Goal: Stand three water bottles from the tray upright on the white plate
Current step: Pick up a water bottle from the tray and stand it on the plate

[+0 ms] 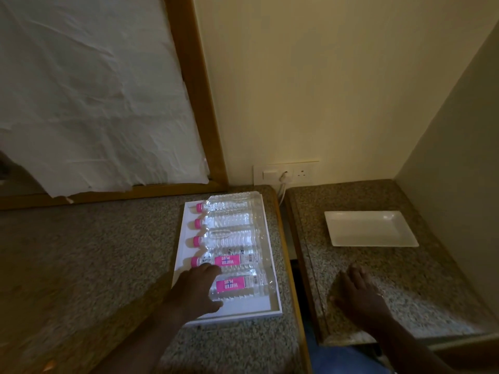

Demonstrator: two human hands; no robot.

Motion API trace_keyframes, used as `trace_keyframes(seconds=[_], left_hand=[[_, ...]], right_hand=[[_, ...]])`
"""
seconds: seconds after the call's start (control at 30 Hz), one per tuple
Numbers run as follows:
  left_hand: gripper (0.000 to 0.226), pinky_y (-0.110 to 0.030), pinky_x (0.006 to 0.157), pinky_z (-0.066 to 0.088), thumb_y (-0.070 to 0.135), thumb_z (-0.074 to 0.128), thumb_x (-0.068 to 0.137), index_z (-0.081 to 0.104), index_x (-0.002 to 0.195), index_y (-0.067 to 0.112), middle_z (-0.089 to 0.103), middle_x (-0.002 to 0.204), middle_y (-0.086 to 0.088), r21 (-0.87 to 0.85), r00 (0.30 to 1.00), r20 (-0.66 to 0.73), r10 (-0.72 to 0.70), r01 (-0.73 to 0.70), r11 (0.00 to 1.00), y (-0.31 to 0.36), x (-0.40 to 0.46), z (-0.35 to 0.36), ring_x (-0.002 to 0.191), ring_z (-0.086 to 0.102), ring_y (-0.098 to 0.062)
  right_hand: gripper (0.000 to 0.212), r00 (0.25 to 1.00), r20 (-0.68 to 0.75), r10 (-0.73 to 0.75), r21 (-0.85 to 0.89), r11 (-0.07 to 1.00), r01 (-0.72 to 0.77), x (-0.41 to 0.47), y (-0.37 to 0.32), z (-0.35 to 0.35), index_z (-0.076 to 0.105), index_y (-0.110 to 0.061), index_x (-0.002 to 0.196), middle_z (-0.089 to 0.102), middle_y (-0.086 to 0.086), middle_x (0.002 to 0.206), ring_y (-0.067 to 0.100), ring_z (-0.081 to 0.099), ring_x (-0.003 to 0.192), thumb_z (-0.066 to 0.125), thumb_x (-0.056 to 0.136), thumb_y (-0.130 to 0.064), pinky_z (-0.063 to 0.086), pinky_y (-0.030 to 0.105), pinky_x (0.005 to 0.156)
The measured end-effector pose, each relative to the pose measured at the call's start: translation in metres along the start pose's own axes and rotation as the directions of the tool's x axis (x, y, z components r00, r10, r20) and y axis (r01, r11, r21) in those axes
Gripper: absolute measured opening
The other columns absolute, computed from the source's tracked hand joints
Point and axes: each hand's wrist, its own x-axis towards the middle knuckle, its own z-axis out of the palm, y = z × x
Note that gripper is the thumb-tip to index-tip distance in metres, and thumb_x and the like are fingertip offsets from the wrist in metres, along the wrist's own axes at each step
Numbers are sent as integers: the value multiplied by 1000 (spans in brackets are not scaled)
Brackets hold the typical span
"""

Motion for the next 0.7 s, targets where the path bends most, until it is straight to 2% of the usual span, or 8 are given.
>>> trace_keyframes(seconds=[0.1, 0.23, 0.33, 0.4, 0.5, 0.6, 0.7], left_hand=[[64, -25, 74, 40, 54, 78, 61, 55, 115, 29, 63, 115, 7, 73, 999, 18, 38, -40, 997, 5, 7, -33, 103, 56, -15], [69, -32, 75, 31, 62, 73, 55, 54, 115, 34, 62, 110, 8, 164, 988, 16, 156, -156, 974, 24, 19, -76, 102, 48, -17], [69, -31, 76, 39, 61, 73, 54, 52, 114, 36, 64, 110, 9, 58, 965, -18, 263, -262, 963, 50, 29, -92, 100, 50, -14], [73, -29, 80, 46, 58, 76, 55, 47, 119, 37, 62, 113, 9, -48, 958, -15, 285, -285, 957, 66, 33, -89, 101, 52, -13], [73, -21, 81, 46, 58, 81, 56, 44, 117, 46, 57, 117, 17, -282, 969, -68, 236, -246, 927, 76, 36, -73, 103, 54, -5], [67, -14, 84, 43, 57, 84, 55, 47, 111, 48, 55, 113, 25, -472, 968, -181, 176, -242, 848, 76, 33, -47, 104, 54, -1], [71, -6, 81, 41, 62, 85, 54, 47, 113, 51, 56, 111, 31, -578, 974, -201, 103, -203, 791, 80, 28, -20, 105, 54, 5]], right_hand=[[88, 1000, 5, 7, -36, 999, -7, 0, -2, 5, 1, -19, 156, -14, 13, 163, 33, -13, 148, 35, 93, -70, 10, 52, 118], [87, 1000, -8, 6, -46, 999, -6, 1, -2, 8, 0, -18, 156, -13, 15, 163, 34, -12, 148, 31, 93, -70, 8, 51, 119], [86, 1000, -11, 1, -50, 999, -1, 0, 0, 11, -1, -19, 156, -13, 15, 163, 34, -12, 148, 29, 93, -70, 7, 51, 119], [86, 1000, -2, 9, -47, 999, -9, 1, 1, 11, -2, -19, 156, -14, 14, 163, 33, -14, 148, 28, 93, -70, 5, 50, 119], [86, 1000, -1, 13, -51, 999, -13, 0, 2, 11, -3, -20, 156, -14, 14, 163, 33, -14, 148, 27, 93, -71, 4, 49, 119], [86, 1000, 6, -3, -68, 998, 3, -1, 2, 11, -5, -19, 155, -15, 15, 162, 34, -13, 148, 22, 93, -71, 3, 49, 119], [88, 1000, 18, -8, -86, 996, 9, -2, 1, 9, -9, -16, 154, -18, 15, 161, 35, -14, 148, 13, 90, -72, 2, 50, 119]])
